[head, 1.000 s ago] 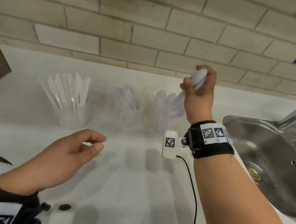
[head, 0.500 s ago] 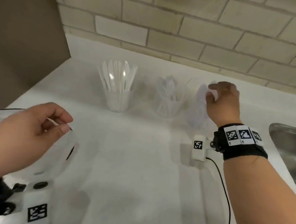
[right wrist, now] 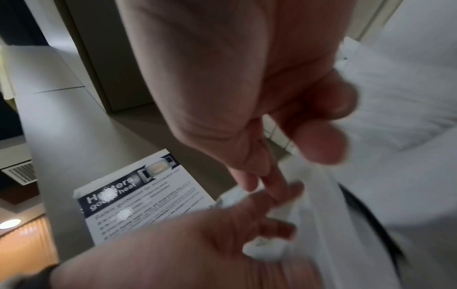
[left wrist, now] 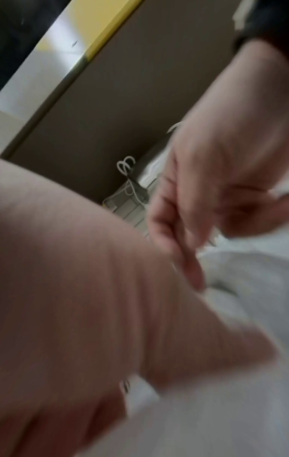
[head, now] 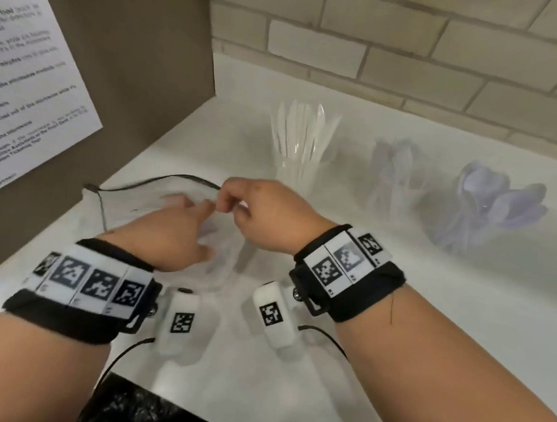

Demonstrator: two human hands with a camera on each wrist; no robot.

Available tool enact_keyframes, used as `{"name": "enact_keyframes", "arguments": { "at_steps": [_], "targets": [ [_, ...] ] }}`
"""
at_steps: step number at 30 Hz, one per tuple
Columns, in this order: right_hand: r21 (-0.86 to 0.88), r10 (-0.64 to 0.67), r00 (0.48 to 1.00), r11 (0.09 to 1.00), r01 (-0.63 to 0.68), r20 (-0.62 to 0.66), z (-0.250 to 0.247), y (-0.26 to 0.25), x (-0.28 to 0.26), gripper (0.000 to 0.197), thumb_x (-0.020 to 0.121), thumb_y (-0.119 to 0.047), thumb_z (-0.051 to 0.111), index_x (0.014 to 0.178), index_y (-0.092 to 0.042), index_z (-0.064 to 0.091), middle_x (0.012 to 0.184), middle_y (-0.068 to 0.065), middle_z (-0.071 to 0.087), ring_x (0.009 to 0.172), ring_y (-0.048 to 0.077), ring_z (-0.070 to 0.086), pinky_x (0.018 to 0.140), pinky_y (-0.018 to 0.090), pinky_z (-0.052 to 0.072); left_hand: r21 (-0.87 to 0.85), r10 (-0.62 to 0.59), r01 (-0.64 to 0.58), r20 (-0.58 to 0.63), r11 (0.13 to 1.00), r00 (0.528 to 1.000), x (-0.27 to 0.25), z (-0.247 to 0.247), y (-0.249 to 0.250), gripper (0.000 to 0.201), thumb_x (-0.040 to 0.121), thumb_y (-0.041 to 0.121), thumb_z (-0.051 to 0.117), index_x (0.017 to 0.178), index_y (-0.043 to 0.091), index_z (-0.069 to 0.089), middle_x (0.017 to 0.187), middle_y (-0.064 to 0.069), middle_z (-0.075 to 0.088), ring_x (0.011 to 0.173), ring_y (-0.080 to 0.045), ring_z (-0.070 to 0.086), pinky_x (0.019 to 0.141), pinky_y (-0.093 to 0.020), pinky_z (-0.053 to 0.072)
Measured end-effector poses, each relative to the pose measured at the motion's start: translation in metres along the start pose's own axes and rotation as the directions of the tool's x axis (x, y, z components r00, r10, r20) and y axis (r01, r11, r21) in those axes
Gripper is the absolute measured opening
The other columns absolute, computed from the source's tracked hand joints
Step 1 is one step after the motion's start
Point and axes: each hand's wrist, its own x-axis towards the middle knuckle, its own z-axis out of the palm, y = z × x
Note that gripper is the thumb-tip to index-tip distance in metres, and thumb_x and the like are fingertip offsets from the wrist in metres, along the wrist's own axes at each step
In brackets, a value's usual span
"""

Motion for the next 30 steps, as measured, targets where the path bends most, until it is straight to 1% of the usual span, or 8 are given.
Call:
{"name": "enact_keyframes", "arguments": {
  "at_steps": [3,5,8,11,17,22,26,30],
  "targets": [
    [-0.114,0.160,0.976,0.983,-0.144,0.148,0.004,0.012,-0.002,0.022,0.093,-0.013,0.045,0.110,-0.015,0.058,0.094,0.001,0.062,0.084,0.022,0.056,0.063,0.028,0.039,-0.153,0.117,-0.138,-0.138,0.979,0.983,0.021,0.003,0.009,0.050,0.093,0.024,0.053,0.140,0.028,0.037,0.141,-0.010,0.045,0.125,-0.026,0.048,0.096,-0.032,0.037],
    [-0.160,0.256,0.953,0.960,-0.231,0.160,0.002,0.025,-0.007,0.025,0.093,-0.019,0.051,0.117,-0.014,0.056,0.093,0.002,0.059,0.091,0.024,0.059,0.067,0.026,0.037,-0.074,0.151,-0.164,-0.163,0.984,0.975,0.033,0.005,0.011,0.057,0.091,0.013,0.054,0.144,0.028,0.038,0.146,-0.005,0.044,0.129,-0.023,0.045,0.099,-0.027,0.034],
    [-0.156,0.331,0.923,0.940,-0.304,0.195,-0.003,0.037,-0.012,0.063,0.082,-0.029,0.070,0.137,-0.015,0.044,0.114,0.005,0.062,0.109,0.022,0.058,0.076,0.023,0.038,0.155,0.148,-0.134,-0.080,0.979,0.986,0.045,0.011,0.015,0.080,0.083,0.031,0.065,0.150,0.031,0.022,0.154,0.002,0.032,0.138,-0.021,0.035,0.108,-0.034,0.031],
    [-0.157,0.363,0.905,0.929,-0.334,0.220,-0.002,0.041,-0.015,0.095,0.072,-0.034,0.081,0.148,-0.014,0.028,0.128,0.003,0.058,0.115,0.020,0.056,0.079,0.024,0.040,0.204,0.096,-0.093,-0.006,0.975,0.995,0.053,0.016,0.020,0.098,0.078,0.044,0.069,0.151,0.032,0.006,0.157,0.003,0.024,0.141,-0.026,0.031,0.111,-0.044,0.032],
    [-0.117,0.394,0.906,0.918,-0.379,0.152,0.003,0.050,-0.019,0.079,0.082,-0.043,0.070,0.146,-0.018,0.033,0.123,0.007,0.063,0.119,0.023,0.055,0.082,0.025,0.038,0.202,0.084,-0.084,0.008,0.976,0.996,0.064,0.017,0.024,0.089,0.082,0.042,0.068,0.150,0.021,0.015,0.147,-0.006,0.043,0.127,-0.027,0.048,0.099,-0.036,0.044],
    [-0.191,0.386,0.906,0.916,-0.354,0.175,0.004,0.054,-0.018,0.097,0.076,-0.028,0.075,0.152,-0.018,0.016,0.135,0.007,0.055,0.118,0.024,0.055,0.080,0.022,0.036,0.346,0.160,-0.171,0.059,0.923,0.985,0.060,0.015,0.033,0.041,0.086,0.029,0.063,0.119,0.009,0.050,0.117,-0.010,0.061,0.106,-0.026,0.058,0.082,-0.029,0.045],
    [-0.194,0.385,0.894,0.918,-0.346,0.230,0.007,0.059,-0.015,0.094,0.076,-0.022,0.075,0.152,-0.019,0.019,0.137,0.006,0.053,0.117,0.023,0.056,0.078,0.021,0.036,0.389,0.216,-0.216,0.046,0.895,0.975,0.055,0.015,0.039,0.035,0.086,0.032,0.062,0.115,0.013,0.054,0.110,-0.006,0.063,0.100,-0.024,0.060,0.072,-0.027,0.039],
    [-0.128,0.397,0.892,0.917,-0.378,0.217,0.009,0.062,-0.016,0.086,0.075,-0.020,0.074,0.149,-0.021,0.028,0.143,0.001,0.046,0.120,0.021,0.054,0.093,0.023,0.045,0.283,0.310,-0.290,-0.027,0.914,0.950,0.055,0.013,0.033,0.039,0.084,0.033,0.064,0.116,0.015,0.051,0.103,-0.001,0.062,0.094,-0.022,0.058,0.070,-0.025,0.036]
  ]
}}
